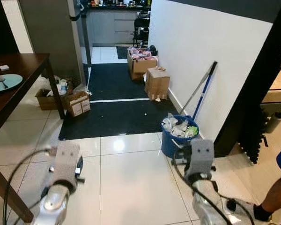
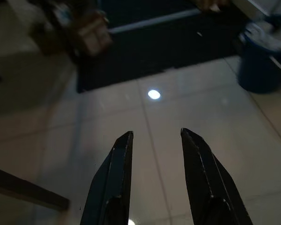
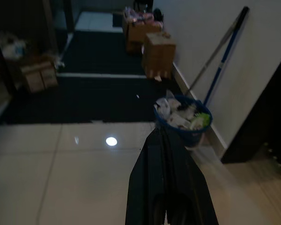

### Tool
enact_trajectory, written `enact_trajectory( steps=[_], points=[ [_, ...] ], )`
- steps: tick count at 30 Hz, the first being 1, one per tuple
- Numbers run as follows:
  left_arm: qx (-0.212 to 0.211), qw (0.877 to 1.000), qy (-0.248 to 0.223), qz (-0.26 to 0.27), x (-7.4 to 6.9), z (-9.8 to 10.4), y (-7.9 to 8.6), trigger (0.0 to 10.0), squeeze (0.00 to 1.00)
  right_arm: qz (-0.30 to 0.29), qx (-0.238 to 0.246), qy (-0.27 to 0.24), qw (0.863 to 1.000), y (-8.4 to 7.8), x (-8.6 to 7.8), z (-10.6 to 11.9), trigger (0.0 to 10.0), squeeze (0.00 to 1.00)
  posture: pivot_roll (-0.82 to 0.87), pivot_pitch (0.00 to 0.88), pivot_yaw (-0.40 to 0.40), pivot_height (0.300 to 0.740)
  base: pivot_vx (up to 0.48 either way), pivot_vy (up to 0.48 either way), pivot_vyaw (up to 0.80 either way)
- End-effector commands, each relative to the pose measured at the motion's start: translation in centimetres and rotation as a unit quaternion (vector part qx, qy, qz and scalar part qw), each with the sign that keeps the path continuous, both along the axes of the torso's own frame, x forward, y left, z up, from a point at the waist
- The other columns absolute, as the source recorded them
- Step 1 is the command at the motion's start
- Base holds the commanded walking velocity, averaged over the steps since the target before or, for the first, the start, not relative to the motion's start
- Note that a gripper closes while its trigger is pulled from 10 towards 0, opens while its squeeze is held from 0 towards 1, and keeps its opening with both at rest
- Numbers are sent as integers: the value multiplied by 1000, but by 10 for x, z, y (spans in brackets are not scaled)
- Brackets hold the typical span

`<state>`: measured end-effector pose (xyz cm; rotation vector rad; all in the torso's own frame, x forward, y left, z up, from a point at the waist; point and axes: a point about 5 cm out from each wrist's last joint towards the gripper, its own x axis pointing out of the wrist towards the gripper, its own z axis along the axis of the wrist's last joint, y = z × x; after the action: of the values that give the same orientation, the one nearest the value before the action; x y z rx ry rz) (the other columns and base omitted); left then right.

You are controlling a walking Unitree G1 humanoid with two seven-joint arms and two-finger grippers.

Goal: Setting the table

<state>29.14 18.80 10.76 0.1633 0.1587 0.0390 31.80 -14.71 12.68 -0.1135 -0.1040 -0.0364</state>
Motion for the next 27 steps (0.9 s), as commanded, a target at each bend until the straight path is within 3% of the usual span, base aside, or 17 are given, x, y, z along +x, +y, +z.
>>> enact_trajectory(
  steps=[1, 3, 6, 7, 9, 12, 13, 17, 20, 22, 27],
  points=[
    [-4, 999, 39, -17, -9, -23, -7, 10000, 0, -2, -14, 36, 999, -4, -6, -23, 10000, 0, 67, 61, 14, 740, 0, 0, 0],
    [-4, 999, 39, -17, -9, -23, -7, 10000, 0, -2, -14, 36, 999, -4, -6, -23, 10000, 0, 67, 61, 14, 740, 0, 0, 0],
    [-6, 994, 111, -17, -26, -70, -6, 10000, 0, -4, -41, 100, 994, -9, -18, -63, 10000, 0, 66, 61, 11, 740, 0, 0, 0],
    [-6, 994, 111, -17, -26, -70, -6, 10000, 0, -4, -41, 100, 994, -9, -18, -63, 10000, 0, 66, 61, 11, 740, 0, 0, 0],
    [19, 982, 187, -1, -49, -113, 7, 10000, 0, -12, -57, 173, 983, -20, -36, -101, 10000, 0, 62, 62, 12, 740, 0, 0, 0],
    [25, 978, 205, 0, -57, -122, 11, 10000, 0, -15, -64, 198, 978, -25, -44, -114, 10000, 0, 59, 65, 14, 740, 0, 0, 0],
    [28, 975, 219, -2, -65, -128, 15, 10000, 0, -23, -71, 231, 970, -32, -54, -128, 10000, 0, 64, 68, 11, 740, 0, 0, 0],
    [32, 972, 233, 4, -73, -136, 21, 10000, 0, -27, -85, 285, 954, -43, -73, -150, 10000, 0, 65, 73, 8, 740, 0, 0, 0],
    [32, 972, 233, 6, -74, -137, 22, 10000, 0, -26, -90, 294, 951, -45, -77, -154, 10000, 0, 67, 74, 7, 740, 0, 0, 0],
    [39, 968, 246, 12, -80, -148, 27, 10000, 0, -23, -92, 324, 941, -50, -89, -167, 10000, 0, 67, 77, -1, 740, 0, 0, 0],
    [50, 962, 268, 16, -92, -158, 32, 10000, 0, -22, -96, 342, 935, -53, -95, -173, 10000, 0, 63, 82, -7, 740, 0, 0, 0]
  ],
)
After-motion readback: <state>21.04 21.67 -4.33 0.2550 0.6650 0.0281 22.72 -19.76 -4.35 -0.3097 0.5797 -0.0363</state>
